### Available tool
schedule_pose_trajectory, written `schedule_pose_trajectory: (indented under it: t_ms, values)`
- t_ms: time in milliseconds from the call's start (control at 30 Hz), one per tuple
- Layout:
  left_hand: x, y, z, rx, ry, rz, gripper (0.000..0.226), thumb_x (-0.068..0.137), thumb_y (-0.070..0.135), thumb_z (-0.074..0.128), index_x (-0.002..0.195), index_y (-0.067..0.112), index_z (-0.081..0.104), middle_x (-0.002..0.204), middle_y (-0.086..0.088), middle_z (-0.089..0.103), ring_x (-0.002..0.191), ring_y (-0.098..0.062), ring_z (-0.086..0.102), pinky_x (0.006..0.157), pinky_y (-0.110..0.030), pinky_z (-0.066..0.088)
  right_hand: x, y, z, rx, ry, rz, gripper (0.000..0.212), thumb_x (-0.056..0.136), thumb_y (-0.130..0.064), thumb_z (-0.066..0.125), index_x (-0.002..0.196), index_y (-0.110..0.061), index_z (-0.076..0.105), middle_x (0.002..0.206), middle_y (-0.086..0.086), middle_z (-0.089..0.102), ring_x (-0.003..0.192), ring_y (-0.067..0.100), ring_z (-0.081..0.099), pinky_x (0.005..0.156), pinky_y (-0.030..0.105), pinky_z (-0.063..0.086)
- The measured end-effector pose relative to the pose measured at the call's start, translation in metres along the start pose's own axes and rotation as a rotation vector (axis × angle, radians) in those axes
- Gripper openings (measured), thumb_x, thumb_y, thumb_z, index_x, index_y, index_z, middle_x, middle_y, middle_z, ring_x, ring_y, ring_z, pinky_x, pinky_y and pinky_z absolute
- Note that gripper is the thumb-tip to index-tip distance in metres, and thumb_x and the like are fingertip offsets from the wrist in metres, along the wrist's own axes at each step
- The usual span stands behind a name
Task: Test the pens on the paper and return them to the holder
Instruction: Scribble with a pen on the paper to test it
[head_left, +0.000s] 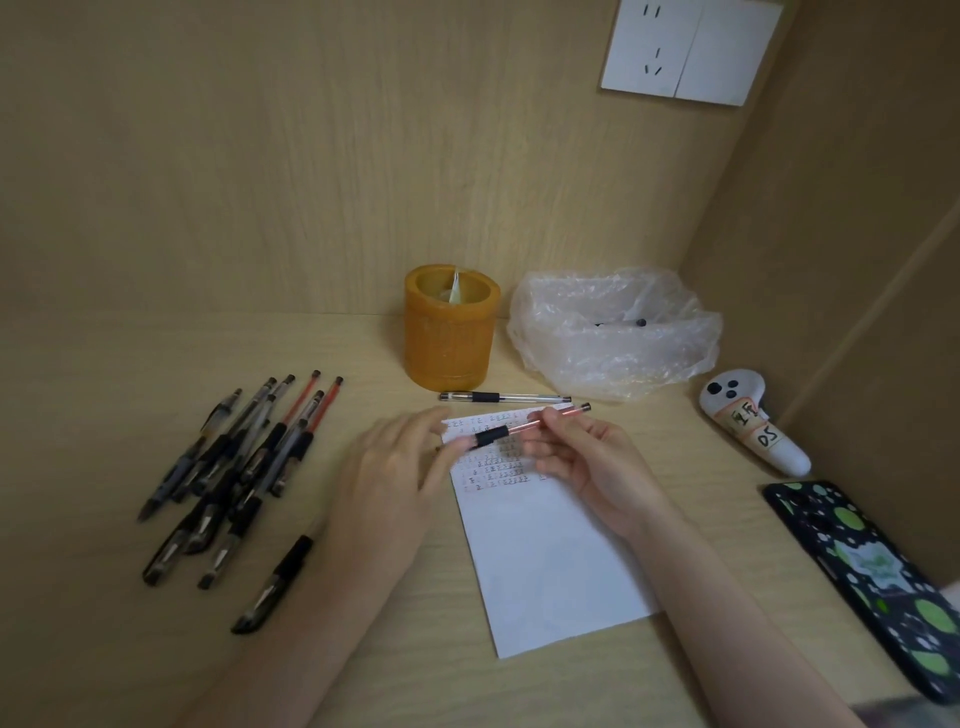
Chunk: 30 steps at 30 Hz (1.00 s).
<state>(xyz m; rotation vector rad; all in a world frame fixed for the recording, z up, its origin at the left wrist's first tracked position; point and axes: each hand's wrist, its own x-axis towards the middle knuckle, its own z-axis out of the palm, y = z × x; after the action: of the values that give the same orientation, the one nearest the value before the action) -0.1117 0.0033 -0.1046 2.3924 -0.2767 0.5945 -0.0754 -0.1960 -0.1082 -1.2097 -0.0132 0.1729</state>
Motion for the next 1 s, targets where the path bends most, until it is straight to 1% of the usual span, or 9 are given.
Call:
schedule_pose_trajectory:
  t_ms: [67, 200, 300, 367, 467, 600, 700, 867, 1000]
  values:
    - [0.001, -0.007, -0.004, 0.153, 0.094, -0.035, 0.032, 0.088, 0.037, 0.052, 0.111, 0.018, 0.062, 0.102, 0.002, 0.064, 0.097, -0.017, 0.057, 0.087, -0.030, 0.040, 0.001, -0.003, -0.001, 0.015, -0.024, 0.051, 0.028, 0.086, -0.016, 0.055, 0.097, 0.007, 0.066, 0.090, 0.020, 0.073, 0.078, 0.019, 0.072, 0.066, 0.025, 0.059]
    - [-0.005, -0.015, -0.007, 0.313, -0.026, -0.194, 0.032, 0.087, 0.020, 0.054, 0.119, 0.020, 0.057, 0.115, 0.000, 0.053, 0.107, -0.018, 0.048, 0.090, -0.034, 0.038, 0.002, -0.007, 0.002, 0.156, -0.099, 0.089, 0.038, 0.094, -0.001, 0.046, 0.127, 0.019, 0.042, 0.122, 0.029, 0.060, 0.114, 0.035, 0.061, 0.090, 0.036, 0.054]
    - [-0.007, -0.015, -0.006, 0.330, -0.069, -0.245, 0.037, 0.089, 0.017, 0.050, 0.126, 0.021, 0.051, 0.123, 0.000, 0.046, 0.113, -0.017, 0.043, 0.092, -0.031, 0.038, 0.003, -0.008, 0.004, 0.285, -0.048, 0.028, 0.066, 0.090, 0.005, 0.049, 0.144, 0.009, 0.013, 0.128, 0.029, 0.056, 0.118, 0.036, 0.057, 0.093, 0.041, 0.052]
    - [-0.007, -0.015, -0.005, 0.338, -0.083, -0.239, 0.040, 0.089, 0.011, 0.050, 0.128, 0.021, 0.048, 0.127, 0.000, 0.044, 0.115, -0.018, 0.042, 0.092, -0.030, 0.040, 0.002, -0.008, 0.004, 0.299, -0.035, 0.013, 0.071, 0.090, 0.006, 0.048, 0.147, 0.001, 0.007, 0.129, 0.027, 0.056, 0.118, 0.035, 0.058, 0.094, 0.041, 0.051]
    - [-0.008, -0.016, -0.005, 0.295, -0.061, -0.217, 0.053, 0.084, -0.006, 0.050, 0.131, 0.021, 0.046, 0.131, 0.000, 0.042, 0.116, -0.016, 0.043, 0.089, -0.027, 0.045, -0.001, -0.010, 0.004, 0.262, -0.074, 0.008, 0.061, 0.089, 0.004, 0.049, 0.145, 0.001, 0.023, 0.127, 0.026, 0.058, 0.115, 0.034, 0.060, 0.090, 0.036, 0.054]
    - [-0.004, -0.015, -0.007, 0.088, 0.008, -0.081, 0.053, 0.084, -0.006, 0.056, 0.130, 0.019, 0.047, 0.130, 0.002, 0.041, 0.091, -0.003, 0.050, 0.070, -0.012, 0.039, -0.005, -0.010, 0.006, 0.103, -0.140, -0.004, 0.043, 0.086, -0.002, 0.050, 0.128, 0.009, 0.049, 0.111, 0.023, 0.067, 0.096, 0.026, 0.069, 0.078, 0.028, 0.057]
    - [0.001, -0.002, -0.008, -0.214, 0.079, 0.102, 0.050, 0.081, -0.004, 0.063, 0.124, 0.017, 0.050, 0.123, 0.009, 0.039, 0.089, 0.001, 0.057, 0.078, -0.001, 0.041, -0.009, -0.009, 0.009, -0.008, -0.185, 0.001, 0.034, 0.087, -0.008, 0.052, 0.119, 0.003, 0.058, 0.092, 0.018, 0.070, 0.072, 0.017, 0.067, 0.065, 0.026, 0.056]
    - [-0.003, 0.010, -0.004, -0.479, 0.041, 0.245, 0.060, 0.079, -0.001, 0.068, 0.125, 0.028, 0.044, 0.125, 0.020, 0.037, 0.092, 0.003, 0.061, 0.082, -0.006, 0.045, -0.014, -0.006, 0.014, -0.156, -0.318, -0.030, 0.030, 0.091, -0.016, 0.058, 0.118, -0.004, 0.062, 0.079, 0.012, 0.066, 0.061, 0.014, 0.058, 0.055, 0.025, 0.050]
    - [-0.004, 0.011, 0.002, -0.559, 0.006, 0.201, 0.066, 0.078, 0.002, 0.070, 0.126, 0.035, 0.040, 0.126, 0.022, 0.037, 0.092, -0.002, 0.062, 0.080, -0.011, 0.049, -0.016, -0.003, 0.018, -0.260, -0.348, -0.076, 0.013, 0.080, -0.008, 0.067, 0.092, -0.009, 0.073, 0.079, 0.014, 0.068, 0.060, 0.015, 0.059, 0.055, 0.026, 0.050]
